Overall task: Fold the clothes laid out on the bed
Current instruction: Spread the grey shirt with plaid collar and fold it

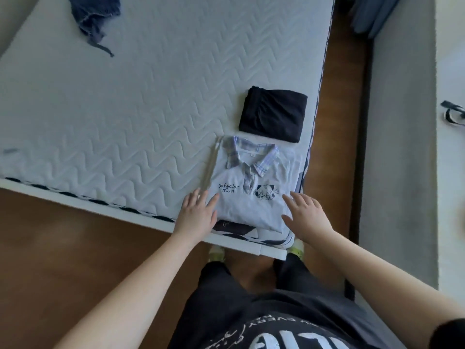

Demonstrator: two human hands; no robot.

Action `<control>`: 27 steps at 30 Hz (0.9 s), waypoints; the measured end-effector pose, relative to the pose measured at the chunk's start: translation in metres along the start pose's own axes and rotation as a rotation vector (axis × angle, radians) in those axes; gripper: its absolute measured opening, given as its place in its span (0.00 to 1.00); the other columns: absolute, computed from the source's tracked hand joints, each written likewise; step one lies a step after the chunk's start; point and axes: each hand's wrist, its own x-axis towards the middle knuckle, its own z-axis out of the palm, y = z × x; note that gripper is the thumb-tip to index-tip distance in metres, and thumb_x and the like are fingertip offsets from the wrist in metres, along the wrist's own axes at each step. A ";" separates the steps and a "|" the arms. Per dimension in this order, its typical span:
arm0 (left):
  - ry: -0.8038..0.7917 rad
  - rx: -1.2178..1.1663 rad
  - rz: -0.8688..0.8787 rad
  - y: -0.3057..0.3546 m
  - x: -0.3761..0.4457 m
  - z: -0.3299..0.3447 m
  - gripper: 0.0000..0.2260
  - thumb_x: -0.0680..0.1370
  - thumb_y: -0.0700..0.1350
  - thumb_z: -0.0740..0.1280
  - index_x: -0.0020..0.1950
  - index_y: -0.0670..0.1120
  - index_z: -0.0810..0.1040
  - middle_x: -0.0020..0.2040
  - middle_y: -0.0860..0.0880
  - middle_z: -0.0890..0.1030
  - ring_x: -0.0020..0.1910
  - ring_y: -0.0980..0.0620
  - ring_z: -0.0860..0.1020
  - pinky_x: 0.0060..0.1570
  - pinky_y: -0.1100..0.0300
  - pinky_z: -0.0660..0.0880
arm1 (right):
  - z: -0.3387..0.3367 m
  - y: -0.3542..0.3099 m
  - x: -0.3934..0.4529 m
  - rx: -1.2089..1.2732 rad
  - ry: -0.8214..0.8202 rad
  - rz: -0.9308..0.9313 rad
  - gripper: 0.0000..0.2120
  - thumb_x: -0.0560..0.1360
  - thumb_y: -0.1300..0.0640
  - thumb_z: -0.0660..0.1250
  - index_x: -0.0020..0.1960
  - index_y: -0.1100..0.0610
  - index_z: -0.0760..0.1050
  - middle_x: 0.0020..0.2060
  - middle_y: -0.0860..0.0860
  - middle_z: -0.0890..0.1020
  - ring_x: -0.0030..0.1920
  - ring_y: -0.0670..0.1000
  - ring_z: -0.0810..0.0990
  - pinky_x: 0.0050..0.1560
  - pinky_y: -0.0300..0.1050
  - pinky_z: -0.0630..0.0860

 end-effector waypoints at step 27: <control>-0.421 -1.852 -1.043 -0.066 0.099 0.177 0.08 0.77 0.43 0.70 0.53 0.42 0.77 0.50 0.46 0.81 0.47 0.50 0.80 0.40 0.58 0.78 | 0.175 -0.052 0.046 2.075 0.054 1.232 0.16 0.76 0.57 0.70 0.61 0.61 0.72 0.51 0.55 0.84 0.45 0.50 0.86 0.41 0.40 0.81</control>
